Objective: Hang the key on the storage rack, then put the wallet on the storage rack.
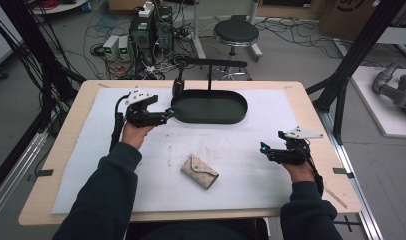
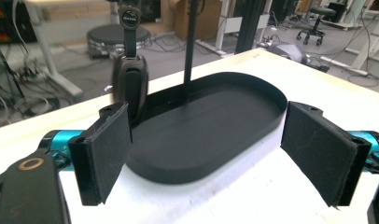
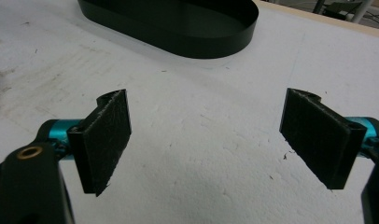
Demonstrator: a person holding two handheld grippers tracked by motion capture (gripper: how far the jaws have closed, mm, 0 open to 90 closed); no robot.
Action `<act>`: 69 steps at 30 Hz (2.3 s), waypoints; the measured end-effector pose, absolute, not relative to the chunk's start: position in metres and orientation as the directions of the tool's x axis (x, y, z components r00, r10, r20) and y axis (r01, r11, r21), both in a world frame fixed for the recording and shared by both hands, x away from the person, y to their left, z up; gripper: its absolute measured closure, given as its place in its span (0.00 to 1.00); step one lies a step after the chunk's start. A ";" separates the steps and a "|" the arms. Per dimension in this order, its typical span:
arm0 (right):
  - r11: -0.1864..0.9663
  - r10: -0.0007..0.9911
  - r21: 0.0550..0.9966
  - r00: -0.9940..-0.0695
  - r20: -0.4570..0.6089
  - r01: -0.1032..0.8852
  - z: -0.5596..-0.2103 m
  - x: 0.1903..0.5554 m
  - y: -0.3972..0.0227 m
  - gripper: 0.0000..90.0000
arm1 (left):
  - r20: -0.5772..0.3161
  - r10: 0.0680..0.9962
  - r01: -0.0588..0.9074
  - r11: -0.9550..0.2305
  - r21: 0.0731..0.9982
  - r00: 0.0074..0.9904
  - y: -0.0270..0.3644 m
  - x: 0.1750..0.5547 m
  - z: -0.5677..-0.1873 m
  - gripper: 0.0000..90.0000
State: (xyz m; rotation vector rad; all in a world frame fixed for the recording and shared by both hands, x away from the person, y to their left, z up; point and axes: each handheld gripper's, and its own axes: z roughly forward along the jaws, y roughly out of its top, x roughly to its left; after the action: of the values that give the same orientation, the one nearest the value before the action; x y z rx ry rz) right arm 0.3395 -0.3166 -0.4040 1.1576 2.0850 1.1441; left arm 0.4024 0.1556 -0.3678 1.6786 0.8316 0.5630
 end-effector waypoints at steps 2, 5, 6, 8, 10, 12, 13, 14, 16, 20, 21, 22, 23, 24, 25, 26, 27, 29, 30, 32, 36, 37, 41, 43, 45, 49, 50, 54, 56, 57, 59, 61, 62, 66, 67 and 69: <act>0.291 0.853 0.847 -0.522 -0.019 0.445 -0.404 0.340 -0.314 0.19 | -0.037 0.769 0.227 -0.141 0.964 0.638 0.158 0.396 -0.370 0.18; 0.296 0.852 0.847 -0.524 -0.024 0.443 -0.404 0.340 -0.312 0.19 | -0.020 0.776 0.213 -0.148 0.966 0.631 0.169 0.383 -0.381 0.18; 0.304 0.848 0.846 -0.529 -0.031 0.438 -0.405 0.341 -0.311 0.19 | -0.026 0.770 0.206 -0.137 0.969 0.637 0.179 0.378 -0.388 0.18; 0.308 0.847 0.846 -0.531 -0.034 0.436 -0.405 0.341 -0.309 0.19 | -0.034 0.779 0.212 -0.128 0.969 0.626 0.188 0.376 -0.394 0.18; 0.312 0.845 0.844 -0.533 -0.037 0.436 -0.405 0.341 -0.308 0.19 | -0.049 0.792 0.228 -0.115 0.967 0.609 0.196 0.375 -0.396 0.18; 0.314 0.844 0.845 -0.534 -0.041 0.433 -0.405 0.341 -0.307 0.19 | -0.059 0.802 0.233 -0.101 0.967 0.595 0.201 0.374 -0.394 0.18; 0.311 0.845 0.846 -0.534 -0.037 0.433 -0.404 0.340 -0.307 0.19 | -0.055 0.804 0.229 -0.102 0.968 0.592 0.203 0.372 -0.394 0.18; 0.309 0.845 0.848 -0.534 -0.036 0.431 -0.404 0.340 -0.307 0.19 | -0.050 0.806 0.227 -0.106 0.968 0.589 0.205 0.371 -0.393 0.18; 0.303 0.846 0.852 -0.532 -0.034 0.427 -0.404 0.340 -0.307 0.19 | -0.045 0.808 0.222 -0.108 0.969 0.588 0.207 0.367 -0.396 0.18; 0.304 0.845 0.852 -0.533 -0.035 0.426 -0.404 0.339 -0.307 0.19 | -0.052 0.819 0.238 -0.104 0.966 0.572 0.212 0.366 -0.400 0.18; 0.304 0.845 0.852 -0.534 -0.034 0.427 -0.404 0.338 -0.307 0.19 | -0.056 0.818 0.239 -0.102 0.966 0.573 0.212 0.366 -0.400 0.18; 0.306 0.843 0.854 -0.536 -0.038 0.421 -0.404 0.338 -0.306 0.19 | -0.056 0.818 0.239 -0.102 0.966 0.573 0.212 0.366 -0.400 0.18; 0.310 0.841 0.853 -0.539 -0.040 0.420 -0.404 0.337 -0.305 0.19 | -0.061 0.814 0.241 -0.099 0.965 0.577 0.211 0.366 -0.402 0.18; 0.310 0.841 0.852 -0.540 -0.040 0.421 -0.404 0.336 -0.304 0.19 | -0.061 0.811 0.242 -0.101 0.965 0.582 0.211 0.366 -0.402 0.18; 0.312 0.839 0.851 -0.542 -0.038 0.423 -0.405 0.336 -0.302 0.19 | -0.060 0.811 0.244 -0.104 0.964 0.582 0.211 0.366 -0.403 0.18; 0.312 0.839 0.851 -0.542 -0.038 0.423 -0.405 0.336 -0.302 0.19 | -0.060 0.811 0.244 -0.104 0.964 0.582 0.211 0.366 -0.403 0.18; 0.315 0.834 0.849 -0.551 -0.035 0.423 -0.406 0.336 -0.299 0.19 | -0.058 0.813 0.247 -0.107 0.963 0.579 0.211 0.366 -0.403 0.18; 0.322 0.826 0.848 -0.563 -0.035 0.420 -0.405 0.335 -0.295 0.19 | -0.062 0.815 0.246 -0.101 0.964 0.576 0.212 0.365 -0.404 0.18; 0.325 0.820 0.851 -0.571 -0.035 0.414 -0.405 0.335 -0.293 0.19 | -0.062 0.817 0.248 -0.101 0.963 0.574 0.213 0.364 -0.404 0.18; 0.345 0.803 0.849 -0.595 -0.046 0.400 -0.405 0.336 -0.287 0.19 | -0.060 0.817 0.252 -0.106 0.962 0.573 0.214 0.362 -0.404 0.19; 0.359 0.770 0.850 -0.637 -0.036 0.385 -0.404 0.337 -0.269 0.19 | -0.050 0.827 0.247 -0.109 0.963 0.560 0.217 0.355 -0.405 0.19; 0.367 0.759 0.848 -0.650 -0.035 0.382 -0.404 0.336 -0.263 0.19 | -0.053 0.828 0.248 -0.105 0.963 0.558 0.218 0.354 -0.406 0.19; 0.409 0.715 0.837 -0.698 -0.047 0.363 -0.406 0.333 -0.240 0.19 | -0.055 0.828 0.262 -0.113 0.958 0.558 0.217 0.356 -0.409 0.19; 0.416 0.698 0.833 -0.715 -0.035 0.365 -0.408 0.331 -0.230 0.19 | -0.057 0.828 0.266 -0.113 0.957 0.558 0.217 0.358 -0.410 0.19; 0.417 0.691 0.833 -0.722 -0.030 0.364 -0.409 0.330 -0.225 0.19 | -0.061 0.830 0.268 -0.108 0.957 0.555 0.217 0.358 -0.411 0.19; 0.468 0.628 0.807 -0.778 -0.017 0.360 -0.418 0.324 -0.195 0.19 | -0.071 0.832 0.282 -0.104 0.954 0.551 0.218 0.359 -0.412 0.19; 0.484 0.614 0.799 -0.789 -0.019 0.356 -0.420 0.323 -0.188 0.19 | -0.071 0.832 0.281 -0.105 0.954 0.551 0.218 0.359 -0.412 0.19; 0.504 0.571 0.793 -0.821 -0.007 0.343 -0.426 0.318 -0.166 0.19 | -0.073 0.834 0.286 -0.104 0.953 0.547 0.219 0.359 -0.412 0.19; 0.506 0.558 0.792 -0.830 0.001 0.341 -0.427 0.316 -0.162 0.19 | -0.072 0.834 0.286 -0.106 0.952 0.547 0.219 0.359 -0.412 0.19; 0.528 0.540 0.782 -0.842 -0.006 0.333 -0.431 0.313 -0.154 0.19 | -0.078 0.835 0.289 -0.100 0.952 0.545 0.219 0.360 -0.412 0.19; 0.539 0.528 0.775 -0.849 -0.005 0.331 -0.433 0.311 -0.148 0.19 | -0.079 0.835 0.291 -0.100 0.952 0.544 0.220 0.360 -0.412 0.19; 0.540 0.520 0.773 -0.854 0.006 0.334 -0.435 0.309 -0.143 0.19 | -0.081 0.836 0.295 -0.100 0.950 0.543 0.221 0.360 -0.412 0.19; 0.546 0.512 0.769 -0.859 0.009 0.333 -0.437 0.308 -0.140 0.19 | -0.083 0.837 0.297 -0.097 0.950 0.541 0.221 0.361 -0.412 0.19; 0.614 0.493 0.722 -0.870 -0.036 0.318 -0.445 0.306 -0.132 0.22 | -0.090 0.838 0.301 -0.091 0.949 0.538 0.222 0.361 -0.413 0.19; 0.628 0.491 0.709 -0.870 -0.040 0.322 -0.447 0.307 -0.132 0.25 | -0.094 0.838 0.304 -0.089 0.948 0.537 0.222 0.361 -0.413 0.19; 0.628 0.497 0.703 -0.867 -0.032 0.334 -0.447 0.309 -0.133 0.29 | -0.095 0.839 0.306 -0.088 0.948 0.536 0.222 0.361 -0.413 0.19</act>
State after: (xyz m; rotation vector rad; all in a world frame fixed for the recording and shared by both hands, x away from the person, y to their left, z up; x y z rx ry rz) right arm 0.3091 -0.1332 -0.4468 0.6810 2.6273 1.0673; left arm 0.3613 0.2219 -0.4131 1.6538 0.9824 0.5942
